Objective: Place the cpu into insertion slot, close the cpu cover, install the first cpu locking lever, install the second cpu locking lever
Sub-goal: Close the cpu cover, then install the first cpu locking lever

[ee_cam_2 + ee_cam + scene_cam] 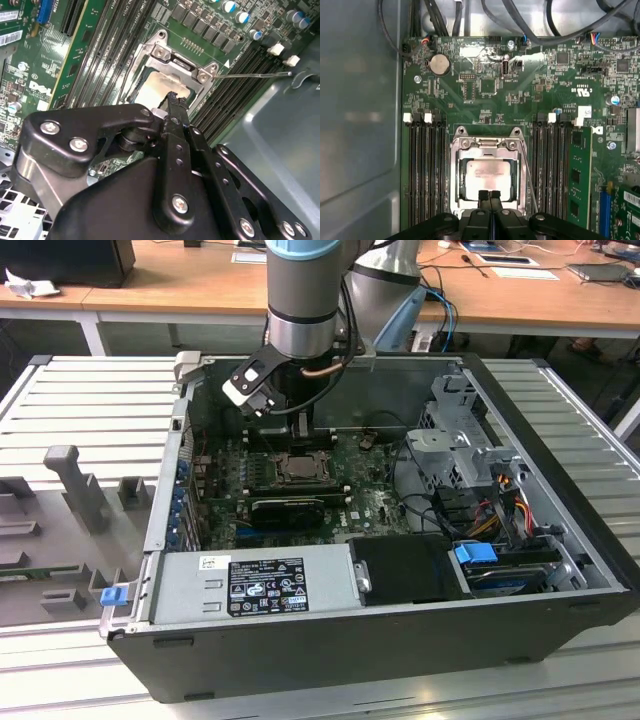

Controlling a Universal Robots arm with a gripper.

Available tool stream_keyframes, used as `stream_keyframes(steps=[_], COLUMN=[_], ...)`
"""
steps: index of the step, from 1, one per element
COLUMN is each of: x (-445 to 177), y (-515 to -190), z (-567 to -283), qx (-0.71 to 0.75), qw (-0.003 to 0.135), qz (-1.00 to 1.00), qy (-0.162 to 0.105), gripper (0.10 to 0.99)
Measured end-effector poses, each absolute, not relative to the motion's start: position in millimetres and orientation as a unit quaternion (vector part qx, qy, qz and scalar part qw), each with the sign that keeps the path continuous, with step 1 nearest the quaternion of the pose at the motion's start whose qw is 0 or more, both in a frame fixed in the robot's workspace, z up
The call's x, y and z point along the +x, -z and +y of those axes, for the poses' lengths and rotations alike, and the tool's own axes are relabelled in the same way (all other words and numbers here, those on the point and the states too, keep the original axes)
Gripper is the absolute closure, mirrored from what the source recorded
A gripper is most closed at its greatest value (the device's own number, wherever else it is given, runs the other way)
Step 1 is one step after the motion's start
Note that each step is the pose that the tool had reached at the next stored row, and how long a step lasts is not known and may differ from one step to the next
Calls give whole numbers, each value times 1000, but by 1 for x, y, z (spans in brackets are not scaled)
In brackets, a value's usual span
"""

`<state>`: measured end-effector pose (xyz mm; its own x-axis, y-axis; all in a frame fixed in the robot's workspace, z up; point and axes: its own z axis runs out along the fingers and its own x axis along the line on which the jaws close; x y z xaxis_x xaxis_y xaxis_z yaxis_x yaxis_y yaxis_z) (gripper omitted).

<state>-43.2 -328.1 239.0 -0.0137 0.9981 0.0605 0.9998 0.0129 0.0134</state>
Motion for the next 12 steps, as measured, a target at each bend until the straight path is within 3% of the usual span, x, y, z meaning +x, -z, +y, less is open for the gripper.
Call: stream_keyframes(steps=[12], x=[-45], y=[-245], z=[-328], qx=[-702], qw=[17], qz=[-711], qy=[26], gripper=[980])
